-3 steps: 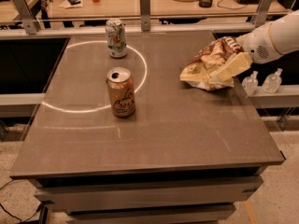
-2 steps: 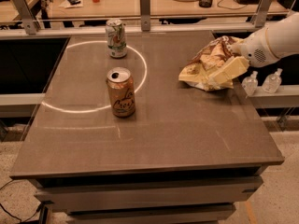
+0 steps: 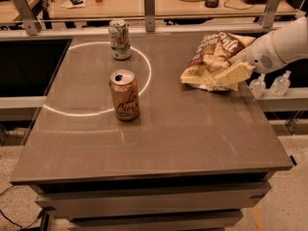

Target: Move brown chip bag near orange can

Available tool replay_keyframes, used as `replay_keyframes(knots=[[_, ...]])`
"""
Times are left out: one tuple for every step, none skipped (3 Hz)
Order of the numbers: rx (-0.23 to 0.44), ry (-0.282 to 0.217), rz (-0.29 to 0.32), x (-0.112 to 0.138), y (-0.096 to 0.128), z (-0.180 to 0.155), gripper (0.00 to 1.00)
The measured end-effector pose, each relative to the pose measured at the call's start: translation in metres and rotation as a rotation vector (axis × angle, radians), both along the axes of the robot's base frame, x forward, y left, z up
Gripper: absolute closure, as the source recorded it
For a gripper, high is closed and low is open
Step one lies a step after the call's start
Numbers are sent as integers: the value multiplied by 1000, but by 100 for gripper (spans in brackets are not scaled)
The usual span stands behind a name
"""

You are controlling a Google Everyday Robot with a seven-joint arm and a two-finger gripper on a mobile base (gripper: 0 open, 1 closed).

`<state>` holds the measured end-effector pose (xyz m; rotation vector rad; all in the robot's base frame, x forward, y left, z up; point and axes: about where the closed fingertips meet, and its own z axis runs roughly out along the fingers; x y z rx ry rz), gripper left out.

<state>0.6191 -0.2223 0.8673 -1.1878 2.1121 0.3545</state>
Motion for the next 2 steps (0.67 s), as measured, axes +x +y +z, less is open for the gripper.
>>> replay_keyframes(knots=[[47, -7, 44, -6, 6, 6, 85], [112, -15, 131, -21, 26, 26, 100]])
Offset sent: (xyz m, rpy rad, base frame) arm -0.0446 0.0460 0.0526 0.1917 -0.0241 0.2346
